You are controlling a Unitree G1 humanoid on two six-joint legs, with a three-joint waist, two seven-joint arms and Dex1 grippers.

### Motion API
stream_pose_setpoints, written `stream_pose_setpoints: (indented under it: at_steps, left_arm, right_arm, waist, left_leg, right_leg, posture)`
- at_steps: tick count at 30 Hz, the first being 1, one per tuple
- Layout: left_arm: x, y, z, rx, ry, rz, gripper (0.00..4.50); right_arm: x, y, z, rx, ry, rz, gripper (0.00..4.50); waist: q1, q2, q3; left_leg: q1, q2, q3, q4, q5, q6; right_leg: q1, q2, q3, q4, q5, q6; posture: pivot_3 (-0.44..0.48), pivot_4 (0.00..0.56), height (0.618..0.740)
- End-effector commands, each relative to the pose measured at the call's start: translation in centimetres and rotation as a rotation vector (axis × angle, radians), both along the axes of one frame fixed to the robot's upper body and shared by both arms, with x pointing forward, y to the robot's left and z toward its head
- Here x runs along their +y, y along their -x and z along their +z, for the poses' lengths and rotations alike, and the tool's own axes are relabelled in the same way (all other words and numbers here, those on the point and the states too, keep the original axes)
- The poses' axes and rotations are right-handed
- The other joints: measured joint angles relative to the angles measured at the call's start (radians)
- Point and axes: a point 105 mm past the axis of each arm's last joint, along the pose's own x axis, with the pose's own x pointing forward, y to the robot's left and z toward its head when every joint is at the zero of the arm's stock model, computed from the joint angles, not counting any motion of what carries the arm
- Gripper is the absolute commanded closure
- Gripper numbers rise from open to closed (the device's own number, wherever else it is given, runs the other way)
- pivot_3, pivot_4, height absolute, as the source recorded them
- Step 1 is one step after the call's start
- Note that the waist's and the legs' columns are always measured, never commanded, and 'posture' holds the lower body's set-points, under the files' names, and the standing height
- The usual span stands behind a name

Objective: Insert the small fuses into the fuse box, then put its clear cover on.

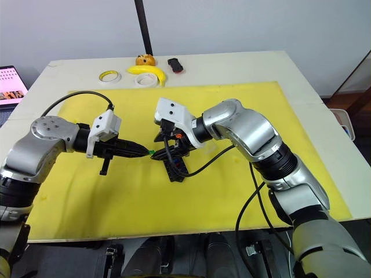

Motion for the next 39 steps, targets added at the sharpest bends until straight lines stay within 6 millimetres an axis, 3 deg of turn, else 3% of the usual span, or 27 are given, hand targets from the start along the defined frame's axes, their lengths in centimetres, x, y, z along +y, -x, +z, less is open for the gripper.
stream_pose_setpoints:
  at_steps: [1, 6, 9, 12, 35, 36, 39]
  left_arm:
    - [-0.3, -0.2, 1.1, -0.043, 0.007, -0.005, 4.5]
    - [-0.5, -0.2, 1.1, -0.051, 0.007, -0.008, 4.5]
    - [-0.7, -0.1, 0.9, -0.056, 0.002, -0.012, 4.5]
    - [-0.7, -0.2, 0.7, -0.061, -0.005, -0.011, 4.5]
    - [-0.7, -0.4, 0.9, -0.072, 0.002, -0.005, 4.5]
    - [-0.7, -0.4, 0.8, -0.072, 0.001, -0.004, 4.5]
    - [-0.7, -0.4, 0.7, -0.072, 0.0, -0.003, 4.5]
  right_arm:
    - [0.6, 0.0, 0.5, -0.049, -0.004, 0.019, 1.85]
    - [0.4, -0.2, 0.1, -0.055, 0.005, 0.013, 1.85]
    - [0.3, 0.0, 0.1, -0.055, 0.004, 0.021, 2.63]
    - [0.4, 0.0, 0.1, -0.066, 0.009, 0.028, 4.1]
    - [0.3, -0.1, -0.5, -0.075, 0.028, 0.03, 4.1]
    - [0.3, -0.1, -0.4, -0.074, 0.026, 0.033, 4.31]
    - [0.4, 0.0, -0.3, -0.073, 0.021, 0.039, 4.31]
  waist:
    - [-0.001, 0.0, 0.0]
    - [-0.001, 0.0, 0.0]
    - [-0.001, 0.0, 0.0]
    - [0.0, 0.0, 0.0]
    - [-0.001, 0.0, 0.0]
    - [-0.001, 0.0, 0.0]
    - [-0.001, 0.0, 0.0]
  left_leg:
    - [0.0, 0.0, 0.0, 0.0, 0.0, 0.0]
    - [0.0, 0.0, 0.0, 0.0, 0.0, 0.0]
    - [0.0, 0.0, 0.0, 0.0, 0.0, 0.0]
    - [0.0, 0.0, 0.0, 0.0, 0.0, 0.0]
    - [0.0, 0.0, 0.0, 0.001, 0.0, 0.0]
    - [0.0, 0.0, 0.0, 0.001, 0.0, 0.0]
    - [0.0, 0.0, 0.0, 0.001, 0.0, 0.0]
  right_leg:
    - [0.0, 0.0, 0.0, 0.0, 0.0, 0.0]
    - [0.0, 0.0, 0.0, 0.0, 0.0, 0.0]
    - [0.0, 0.0, 0.0, 0.0, 0.0, 0.0]
    - [0.0, 0.0, 0.0, 0.001, 0.0, 0.0]
    - [0.0, 0.001, 0.0, 0.002, 0.0, 0.0]
    - [0.0, 0.001, 0.0, 0.002, 0.0, 0.0]
    - [0.0, 0.001, 0.0, 0.002, 0.0, 0.0]
  posture:
    - [0.0, 0.15, 0.74]
    - [0.0, 0.15, 0.74]
    - [0.0, 0.15, 0.74]
    - [0.0, 0.15, 0.74]
    - [0.0, 0.15, 0.74]
    - [0.0, 0.15, 0.74]
    - [0.0, 0.15, 0.74]
